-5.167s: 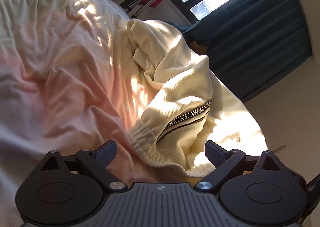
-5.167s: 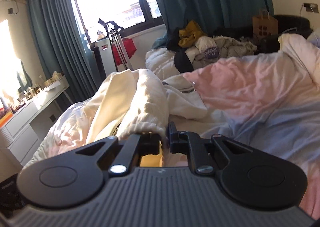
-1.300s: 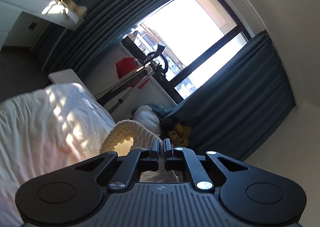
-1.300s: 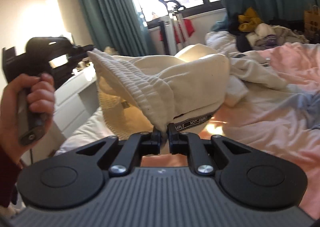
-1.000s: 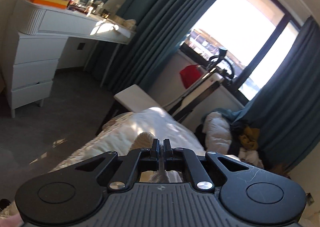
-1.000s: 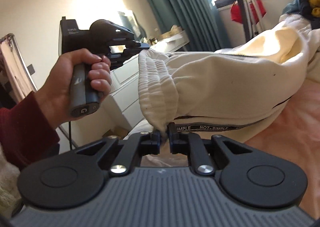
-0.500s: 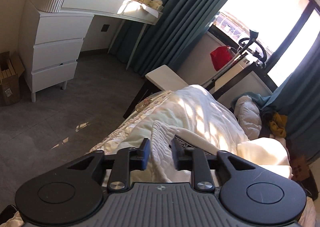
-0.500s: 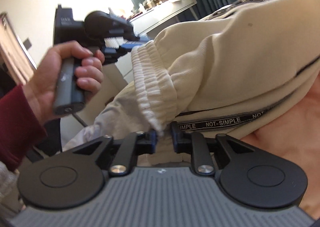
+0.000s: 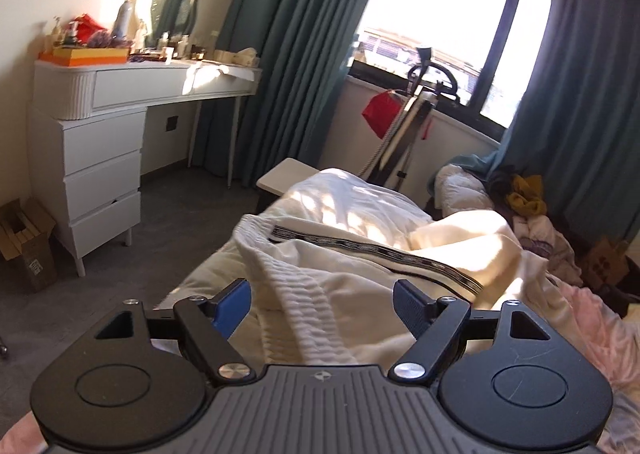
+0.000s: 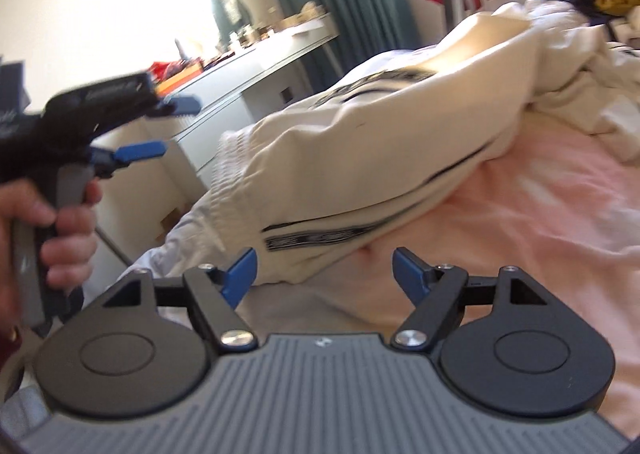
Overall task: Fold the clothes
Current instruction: 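Open both grippers, releasing the cuffs onto the bed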
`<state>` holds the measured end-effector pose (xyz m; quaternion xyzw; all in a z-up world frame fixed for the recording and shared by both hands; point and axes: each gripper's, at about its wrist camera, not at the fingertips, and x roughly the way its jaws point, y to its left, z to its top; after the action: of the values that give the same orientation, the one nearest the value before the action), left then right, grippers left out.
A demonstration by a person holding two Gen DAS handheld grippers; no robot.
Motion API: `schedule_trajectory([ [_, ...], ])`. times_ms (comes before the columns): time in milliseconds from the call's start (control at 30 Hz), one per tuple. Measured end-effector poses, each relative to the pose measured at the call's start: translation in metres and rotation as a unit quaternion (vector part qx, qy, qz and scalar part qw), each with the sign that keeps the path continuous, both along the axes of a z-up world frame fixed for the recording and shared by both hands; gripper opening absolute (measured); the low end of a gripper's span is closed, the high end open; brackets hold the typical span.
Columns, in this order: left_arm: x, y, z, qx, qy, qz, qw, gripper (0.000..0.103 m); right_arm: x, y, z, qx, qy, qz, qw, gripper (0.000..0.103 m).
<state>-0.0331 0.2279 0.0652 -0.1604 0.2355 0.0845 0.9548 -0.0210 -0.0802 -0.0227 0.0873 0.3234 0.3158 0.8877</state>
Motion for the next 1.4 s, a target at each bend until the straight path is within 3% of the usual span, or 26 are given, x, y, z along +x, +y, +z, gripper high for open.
schedule_trajectory([
  [200, 0.0, -0.105, 0.013, 0.012, -0.007, -0.095, 0.9953, 0.08, -0.013, -0.073, 0.031, -0.005, -0.037, -0.05, 0.998, 0.077],
  [533, 0.029, -0.245, 0.025, 0.03, -0.017, -0.196, 0.9799, 0.08, -0.024, -0.17, 0.057, -0.01, -0.081, -0.151, 0.985, 0.076],
  [700, 0.065, -0.274, 0.011, 0.061, -0.023, -0.226, 0.9719, 0.08, -0.028, -0.217, 0.067, -0.007, -0.095, -0.202, 0.975, 0.076],
  [833, 0.117, -0.277, -0.01, 0.075, -0.022, -0.24, 0.9675, 0.08, -0.023, -0.243, 0.053, 0.021, -0.081, -0.241, 0.967, 0.077],
  [933, 0.159, -0.285, -0.028, 0.123, -0.014, -0.235, 0.9641, 0.077, -0.019, -0.258, 0.036, 0.036, -0.071, -0.289, 0.954, 0.076],
  [1033, 0.203, -0.292, -0.045, 0.177, 0.0, -0.224, 0.9584, 0.076, -0.014, -0.263, 0.014, 0.003, -0.069, -0.344, 0.936, 0.079],
  [1100, 0.233, -0.294, -0.056, 0.206, 0.013, -0.216, 0.9544, 0.075, 0.0, -0.266, 0.0, -0.024, -0.056, -0.358, 0.932, 0.078],
  [1133, 0.247, -0.295, -0.062, 0.22, 0.021, -0.213, 0.9519, 0.072, 0.008, -0.27, -0.005, -0.02, -0.05, -0.363, 0.93, 0.078],
  [1233, 0.28, -0.301, -0.082, 0.257, 0.054, -0.204, 0.943, 0.051, 0.032, -0.28, -0.021, -0.006, -0.029, -0.381, 0.924, 0.078],
  [1267, 0.287, -0.302, -0.087, 0.27, 0.059, -0.198, 0.9404, 0.035, 0.04, -0.283, -0.027, -0.002, -0.022, -0.386, 0.922, 0.078],
  [1300, 0.29, -0.303, -0.092, 0.283, 0.058, -0.189, 0.9387, 0.012, 0.047, -0.283, -0.033, -0.004, -0.016, -0.392, 0.92, 0.078],
  [1400, 0.286, -0.301, -0.092, 0.287, 0.041, -0.187, 0.9386, 0.003, 0.06, -0.286, -0.047, -0.017, -0.017, -0.409, 0.912, 0.077],
])
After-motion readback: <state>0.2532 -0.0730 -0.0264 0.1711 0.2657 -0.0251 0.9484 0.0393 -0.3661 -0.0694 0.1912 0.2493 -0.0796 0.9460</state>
